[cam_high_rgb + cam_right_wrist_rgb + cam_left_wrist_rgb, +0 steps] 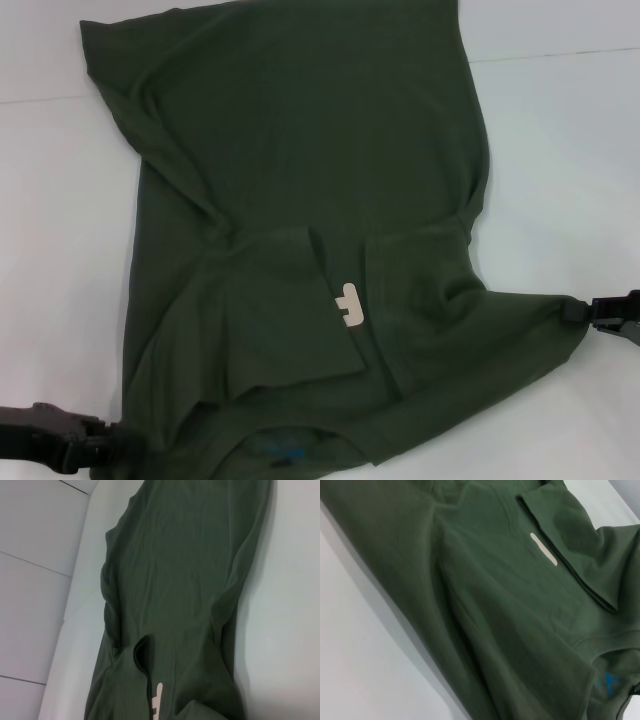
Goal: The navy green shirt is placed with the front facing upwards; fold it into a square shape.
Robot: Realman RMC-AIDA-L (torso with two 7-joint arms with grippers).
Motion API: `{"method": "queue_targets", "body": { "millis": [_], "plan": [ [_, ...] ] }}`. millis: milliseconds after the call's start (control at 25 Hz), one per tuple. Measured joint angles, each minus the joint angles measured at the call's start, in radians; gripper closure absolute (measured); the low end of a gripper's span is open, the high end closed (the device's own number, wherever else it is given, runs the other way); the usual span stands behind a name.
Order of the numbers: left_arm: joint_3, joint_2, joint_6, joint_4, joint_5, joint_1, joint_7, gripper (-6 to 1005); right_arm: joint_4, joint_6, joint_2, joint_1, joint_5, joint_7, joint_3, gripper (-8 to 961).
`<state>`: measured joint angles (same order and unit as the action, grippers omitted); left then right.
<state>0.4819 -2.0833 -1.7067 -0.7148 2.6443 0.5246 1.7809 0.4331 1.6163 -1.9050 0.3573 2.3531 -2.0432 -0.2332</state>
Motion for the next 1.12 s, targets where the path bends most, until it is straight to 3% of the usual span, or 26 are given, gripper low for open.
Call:
{"method": "queue_targets", "body": {
  "millis": [360, 640, 1120],
  "plan": [
    [-0.005, 0.006, 0.021, -0.003, -0.001, 0.006, 0.011, 917, -0.002, 0.000, 0.000, 0.000, 0.000, 0.003, 0.000, 936],
    [-0.021, 0.022, 0.028, -0.017, -0.006, 0.007, 0.020, 927, -0.004, 0.003, -0.009, -0.017, 0.000, 0.009, 0.000, 935],
    [-0.029, 0.037, -0.052, -0.068, 0.000, -0.009, 0.014, 935, -0.005, 0.013, -0.042, -0.105, 0.000, 0.079, 0.060, 933]
  ]
}}
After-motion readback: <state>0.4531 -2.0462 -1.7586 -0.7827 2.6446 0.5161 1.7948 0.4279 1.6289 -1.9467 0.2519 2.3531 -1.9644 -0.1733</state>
